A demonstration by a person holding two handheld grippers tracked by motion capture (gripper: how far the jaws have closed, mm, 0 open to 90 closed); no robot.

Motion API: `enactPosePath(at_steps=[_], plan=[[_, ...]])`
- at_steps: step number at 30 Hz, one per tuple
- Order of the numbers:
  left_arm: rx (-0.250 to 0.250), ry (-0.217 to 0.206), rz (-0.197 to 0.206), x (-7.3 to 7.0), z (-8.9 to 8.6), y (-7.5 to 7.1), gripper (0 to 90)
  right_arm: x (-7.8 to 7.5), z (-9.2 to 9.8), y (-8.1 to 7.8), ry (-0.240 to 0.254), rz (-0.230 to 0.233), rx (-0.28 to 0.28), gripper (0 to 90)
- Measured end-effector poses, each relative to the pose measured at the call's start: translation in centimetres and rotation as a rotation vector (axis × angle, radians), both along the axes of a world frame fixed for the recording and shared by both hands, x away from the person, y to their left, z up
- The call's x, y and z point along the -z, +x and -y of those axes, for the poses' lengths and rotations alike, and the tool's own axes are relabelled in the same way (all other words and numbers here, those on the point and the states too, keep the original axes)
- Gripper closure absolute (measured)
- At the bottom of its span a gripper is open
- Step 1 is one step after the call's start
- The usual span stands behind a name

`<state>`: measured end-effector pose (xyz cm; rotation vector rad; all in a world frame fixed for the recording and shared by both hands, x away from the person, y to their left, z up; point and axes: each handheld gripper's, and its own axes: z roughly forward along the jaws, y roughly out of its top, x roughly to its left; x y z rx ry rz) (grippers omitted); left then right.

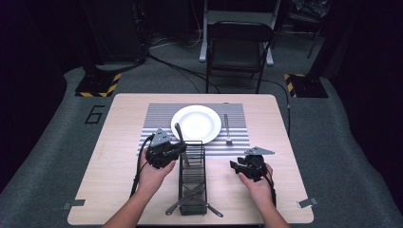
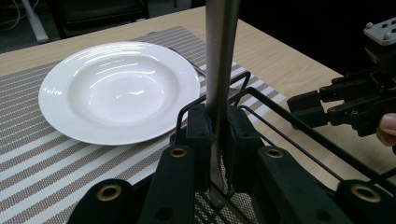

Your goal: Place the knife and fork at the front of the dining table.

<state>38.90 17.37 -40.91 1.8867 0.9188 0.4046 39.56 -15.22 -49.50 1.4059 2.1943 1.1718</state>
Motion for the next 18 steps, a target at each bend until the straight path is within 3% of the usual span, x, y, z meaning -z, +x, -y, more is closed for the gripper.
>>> enactPosePath(at_steps=[9, 18], plan=[[0.026, 0.052, 0.006, -0.6, 1.3, 0.0, 82.4, 0.2, -0.2, -0.1, -0.001, 0.005, -0.017, 56.0], [0.027, 0.05, 0.006, -1.6, 1.4, 0.1, 82.4, 0.2, 0.0, 0.0, 0.01, -0.002, -0.012, 56.0]])
